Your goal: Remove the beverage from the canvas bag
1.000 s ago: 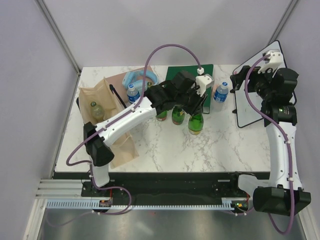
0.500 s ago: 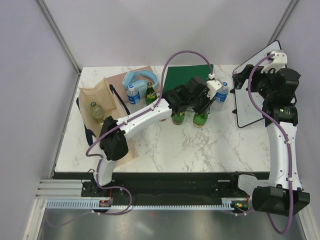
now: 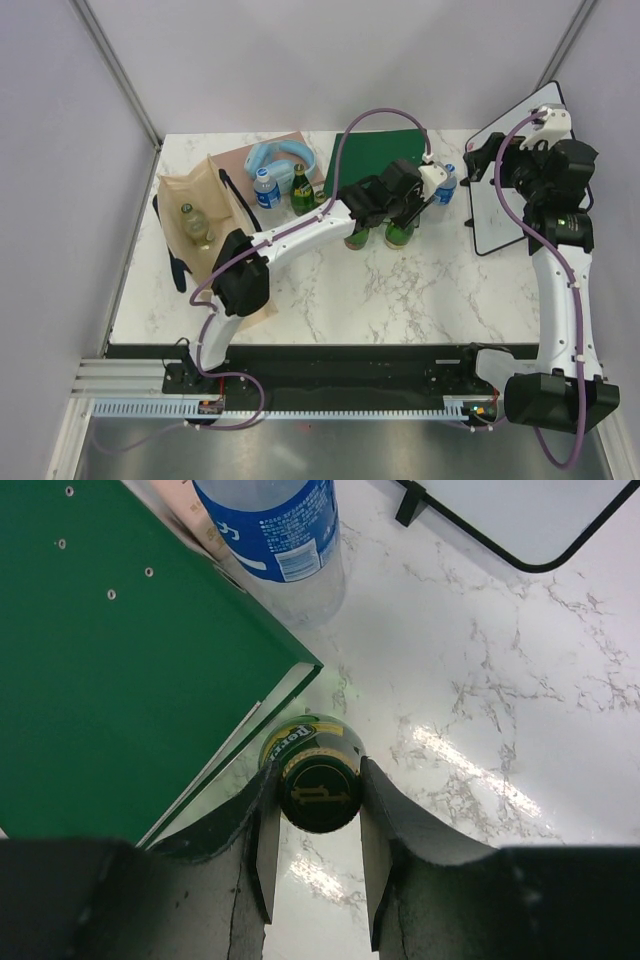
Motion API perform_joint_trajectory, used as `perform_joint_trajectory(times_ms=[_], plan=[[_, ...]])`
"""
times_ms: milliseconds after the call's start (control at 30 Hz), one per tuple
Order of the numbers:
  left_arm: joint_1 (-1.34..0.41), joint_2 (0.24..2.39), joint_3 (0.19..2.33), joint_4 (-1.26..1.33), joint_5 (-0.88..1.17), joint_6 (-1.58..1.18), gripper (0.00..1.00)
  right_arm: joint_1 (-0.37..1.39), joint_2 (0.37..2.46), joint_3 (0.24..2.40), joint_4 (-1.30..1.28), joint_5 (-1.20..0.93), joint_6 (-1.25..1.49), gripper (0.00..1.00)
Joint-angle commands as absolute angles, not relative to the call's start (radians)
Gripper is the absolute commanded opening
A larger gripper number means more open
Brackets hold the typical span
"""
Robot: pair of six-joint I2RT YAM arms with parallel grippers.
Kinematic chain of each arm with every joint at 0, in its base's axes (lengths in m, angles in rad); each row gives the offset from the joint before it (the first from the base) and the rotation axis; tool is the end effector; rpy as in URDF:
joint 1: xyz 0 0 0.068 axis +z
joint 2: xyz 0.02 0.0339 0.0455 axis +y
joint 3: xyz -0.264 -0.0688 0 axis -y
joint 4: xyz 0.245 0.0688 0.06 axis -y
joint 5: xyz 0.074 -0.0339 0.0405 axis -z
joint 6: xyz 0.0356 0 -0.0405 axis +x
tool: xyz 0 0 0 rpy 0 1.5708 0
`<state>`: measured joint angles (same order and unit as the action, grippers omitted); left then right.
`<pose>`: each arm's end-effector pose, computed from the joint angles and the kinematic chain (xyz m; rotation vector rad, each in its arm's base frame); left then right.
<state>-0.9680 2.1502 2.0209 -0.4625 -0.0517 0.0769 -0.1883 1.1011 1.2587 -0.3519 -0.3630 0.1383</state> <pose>0.2885 -0.4159 0.3012 1.0703 1.9193 -0.4532 0.2365 -0.0322 0.4259 0.0238 1.7607 0.2836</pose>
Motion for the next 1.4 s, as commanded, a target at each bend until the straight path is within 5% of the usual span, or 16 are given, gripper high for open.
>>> perform_joint_trajectory(times_ms=[0, 33, 233, 667, 1100, 1367], plan=[[-0.969, 2.106, 2.077, -0.314, -0.086, 0.1, 0.32, -0.196, 1.078, 1.249, -0.33, -0.376, 0.155, 0.98], [-0.969, 2.102, 2.071, -0.313, -0.089, 0.097, 0.43, -0.195, 1.078, 1.247, -0.328, -0.379, 0.153, 0.98], [-0.971, 2.043, 2.049, -0.313, -0.124, 0.061, 0.73, -0.195, 1.081, 1.243, -0.33, -0.409, 0.152, 0.98], [-0.966, 1.796, 1.968, -0.314, -0.237, 0.011, 0.99, -0.195, 1.077, 1.252, -0.333, -0.554, 0.127, 0.98], [-0.914, 1.323, 1.668, -0.445, -0.426, -0.158, 1.0, -0.195, 1.127, 1.246, -0.393, -0.821, 0.081, 0.98], [-0.723, 1.042, 1.424, -0.609, -0.48, -0.474, 0.94, -0.175, 1.161, 1.235, -0.545, -0.867, -0.1, 0.98]])
